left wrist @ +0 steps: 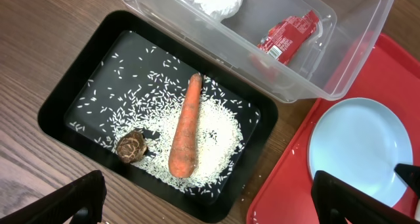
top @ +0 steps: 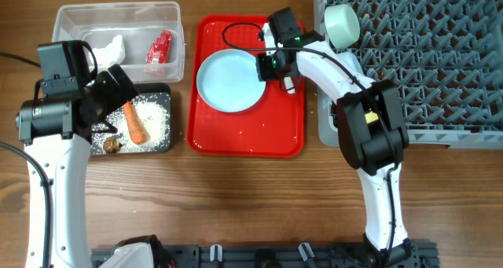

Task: Sort waste into correct bins and load items into the dishwasher rack
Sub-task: 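Grasp the light-blue plate rim with the right gripper, then carry the plate with the right gripper and stand it in the rack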

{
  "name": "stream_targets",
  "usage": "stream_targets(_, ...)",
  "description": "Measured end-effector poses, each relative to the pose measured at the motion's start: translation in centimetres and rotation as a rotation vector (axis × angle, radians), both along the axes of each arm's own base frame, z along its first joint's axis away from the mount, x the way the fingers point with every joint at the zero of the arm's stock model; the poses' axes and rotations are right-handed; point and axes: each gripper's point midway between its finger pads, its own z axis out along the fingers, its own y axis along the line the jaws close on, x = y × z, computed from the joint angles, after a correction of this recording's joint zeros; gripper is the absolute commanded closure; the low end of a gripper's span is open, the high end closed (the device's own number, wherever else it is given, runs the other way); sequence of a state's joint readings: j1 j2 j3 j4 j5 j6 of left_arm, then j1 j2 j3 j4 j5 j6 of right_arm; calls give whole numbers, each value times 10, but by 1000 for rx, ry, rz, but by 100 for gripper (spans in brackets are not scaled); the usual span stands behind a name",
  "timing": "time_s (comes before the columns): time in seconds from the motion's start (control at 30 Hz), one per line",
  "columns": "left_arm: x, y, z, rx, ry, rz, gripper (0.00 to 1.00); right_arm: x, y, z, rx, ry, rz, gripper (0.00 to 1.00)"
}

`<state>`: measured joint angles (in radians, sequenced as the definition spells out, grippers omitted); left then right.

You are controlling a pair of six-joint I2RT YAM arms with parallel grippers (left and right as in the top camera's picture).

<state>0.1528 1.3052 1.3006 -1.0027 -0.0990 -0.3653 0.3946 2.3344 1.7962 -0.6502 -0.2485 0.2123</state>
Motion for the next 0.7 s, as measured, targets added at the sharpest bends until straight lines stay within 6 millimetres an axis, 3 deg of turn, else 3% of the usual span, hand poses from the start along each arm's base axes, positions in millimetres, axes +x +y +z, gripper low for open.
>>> stream_targets(0.13,0,0,0,0,0,0,0,4,-27,14,-73,-18,-50,96)
stream_targets(0.23,0,0,0,0,0,0,0,17,-57,67,-137,-127,-116,96)
stream_targets(0.27,0,0,0,0,0,0,0,21,-70,95,-157,-189,-144,95)
stream_targets(0.37,0,0,0,0,0,0,0,24,-129,225,-245,-481,-292,96)
stream_targets(0.43,0,0,0,0,0,0,0,12,-162,290,-298,-627,-384,96)
stream_targets(0.5,0,0,0,0,0,0,0,0,-187,335,-340,-732,-454,96)
stream_targets(0.6,0,0,0,0,0,0,0,-13,-236,363,-530,-797,-613,96)
stream_targets(0.7,0,0,0,0,0,0,0,-25,-290,368,-791,-773,-740,96)
